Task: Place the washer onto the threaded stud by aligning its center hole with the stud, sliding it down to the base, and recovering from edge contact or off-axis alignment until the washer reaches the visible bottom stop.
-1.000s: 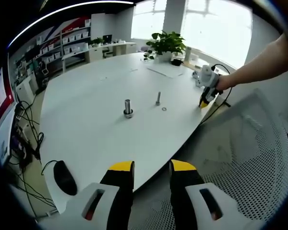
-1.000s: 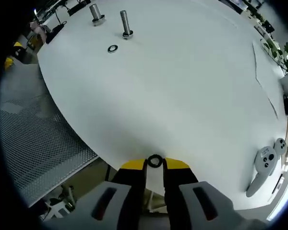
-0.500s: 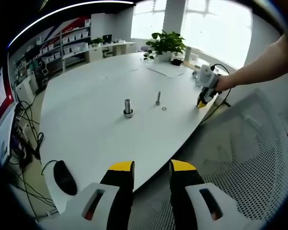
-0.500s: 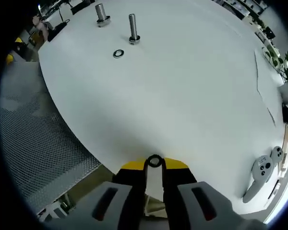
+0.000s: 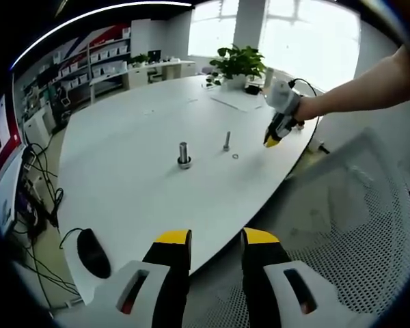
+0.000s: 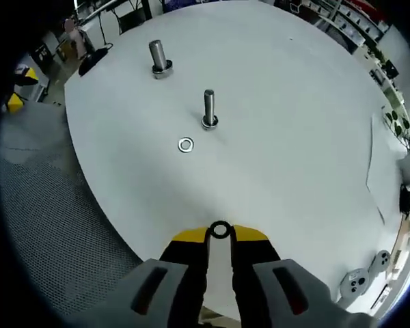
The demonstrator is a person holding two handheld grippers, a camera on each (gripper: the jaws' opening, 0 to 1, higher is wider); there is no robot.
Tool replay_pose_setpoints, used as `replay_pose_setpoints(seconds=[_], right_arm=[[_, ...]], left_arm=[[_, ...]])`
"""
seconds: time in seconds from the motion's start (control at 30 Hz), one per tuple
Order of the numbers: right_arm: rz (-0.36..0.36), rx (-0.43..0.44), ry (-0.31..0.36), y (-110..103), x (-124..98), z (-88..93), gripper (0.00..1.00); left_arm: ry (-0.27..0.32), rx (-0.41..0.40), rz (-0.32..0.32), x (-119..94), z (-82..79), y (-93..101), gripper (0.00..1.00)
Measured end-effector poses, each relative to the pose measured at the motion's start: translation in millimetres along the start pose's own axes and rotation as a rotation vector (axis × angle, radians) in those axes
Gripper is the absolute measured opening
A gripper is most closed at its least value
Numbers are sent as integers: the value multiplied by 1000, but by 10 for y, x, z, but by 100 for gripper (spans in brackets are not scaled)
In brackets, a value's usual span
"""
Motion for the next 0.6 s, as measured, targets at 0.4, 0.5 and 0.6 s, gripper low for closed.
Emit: replay_pose_setpoints(seconds=[0.4, 0.5, 0.6], right_arm=[[-10, 6, 97, 2, -152, -427, 14], [-12, -12, 114, -13, -169, -538, 14], [-13, -34, 129, -26, -159, -637, 14]], left_arm=[[3, -2, -9, -6, -1, -14, 27], [1, -1, -9, -1, 1, -14, 27], [0, -1, -11, 1, 2, -15, 27]])
Point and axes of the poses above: the point that each gripper's makers call its tool centre point, and the gripper's own axes: x roughly forward along the fingers, y roughly to its right, z roughly out of its underside, the point moved 8 cm from there along -x, roughly backward along the fingers, and after that the axes turned 3 degrees about -x, right-handed, at the moved point
